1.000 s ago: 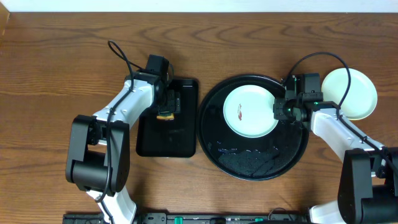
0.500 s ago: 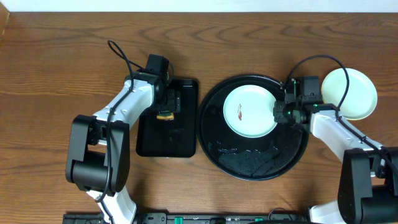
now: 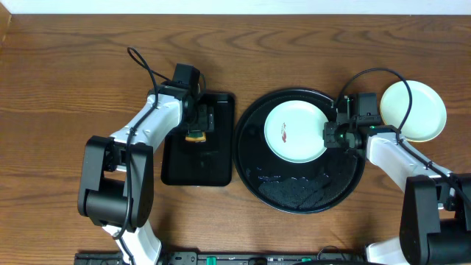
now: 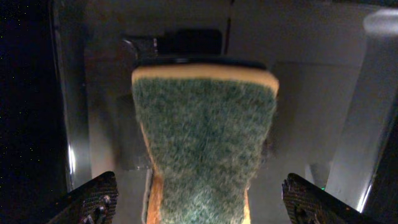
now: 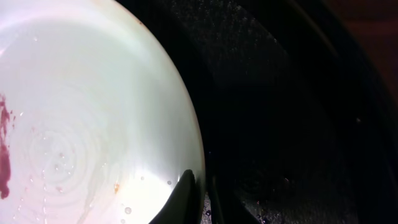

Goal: Clean dirty plates on tray and stack at the side

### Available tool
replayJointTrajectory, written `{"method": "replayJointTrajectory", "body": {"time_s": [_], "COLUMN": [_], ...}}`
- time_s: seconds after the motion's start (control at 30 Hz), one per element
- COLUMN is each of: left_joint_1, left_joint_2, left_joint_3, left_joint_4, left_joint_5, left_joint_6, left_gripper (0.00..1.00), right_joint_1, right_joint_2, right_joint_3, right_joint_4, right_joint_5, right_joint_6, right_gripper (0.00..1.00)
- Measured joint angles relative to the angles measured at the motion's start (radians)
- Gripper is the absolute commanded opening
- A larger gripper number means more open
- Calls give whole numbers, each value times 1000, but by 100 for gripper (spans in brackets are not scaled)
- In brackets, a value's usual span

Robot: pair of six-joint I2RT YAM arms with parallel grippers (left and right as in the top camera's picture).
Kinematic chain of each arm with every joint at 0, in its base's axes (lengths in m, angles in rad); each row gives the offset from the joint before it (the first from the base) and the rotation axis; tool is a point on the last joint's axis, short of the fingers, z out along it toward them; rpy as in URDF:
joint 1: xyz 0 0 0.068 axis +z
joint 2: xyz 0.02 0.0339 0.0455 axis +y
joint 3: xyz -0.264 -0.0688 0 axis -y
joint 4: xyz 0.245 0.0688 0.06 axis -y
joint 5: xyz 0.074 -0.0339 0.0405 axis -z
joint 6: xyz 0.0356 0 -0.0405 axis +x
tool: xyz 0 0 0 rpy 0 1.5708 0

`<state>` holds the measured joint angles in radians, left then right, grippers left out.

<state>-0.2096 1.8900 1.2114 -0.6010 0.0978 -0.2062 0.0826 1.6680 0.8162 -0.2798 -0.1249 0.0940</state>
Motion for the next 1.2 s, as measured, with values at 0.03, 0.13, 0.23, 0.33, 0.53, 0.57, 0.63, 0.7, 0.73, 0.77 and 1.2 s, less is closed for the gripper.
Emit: {"method": "replayJointTrajectory", "body": {"time_s": [0.03,0.13,0.23,0.33,0.53,0.57,0.63,0.7,0.73,0.77,1.2], "left_joint_1": [0,0,0,0,0,0,0,0,0,0,-1], "left_joint_2": [0,0,0,0,0,0,0,2,5,9,18], "left_joint_3": [0,0,0,-1,-20,-25,-38,-51,-55,-58,-60], "left_joint_4": [6,17,21,23,70,82,114,143,151,161,172], "left_joint_5": [0,0,0,0,0,0,0,0,0,0,-4], "left_joint_6": [0,-1,-3,0,-2,-1,-1,-5,-7,-2,-3], "left_gripper": [86,78,73,74,80,79,78,67,63,54,64], "right_joint_1": [0,0,0,0,0,0,0,0,0,0,0], "right_joint_2": [1,1,1,1,1,1,1,1,1,1,1], "right_joint_3": [0,0,0,0,0,0,0,0,0,0,0], "right_joint_4": [1,3,5,6,12,12,12,13,13,13,15], "right_joint_5": [-2,-3,-3,-3,-2,-2,-2,-2,-2,-2,-2], "right_joint_6": [0,0,0,0,0,0,0,0,0,0,0], "right_gripper": [5,5,4,5,5,5,5,5,5,5,5]}}
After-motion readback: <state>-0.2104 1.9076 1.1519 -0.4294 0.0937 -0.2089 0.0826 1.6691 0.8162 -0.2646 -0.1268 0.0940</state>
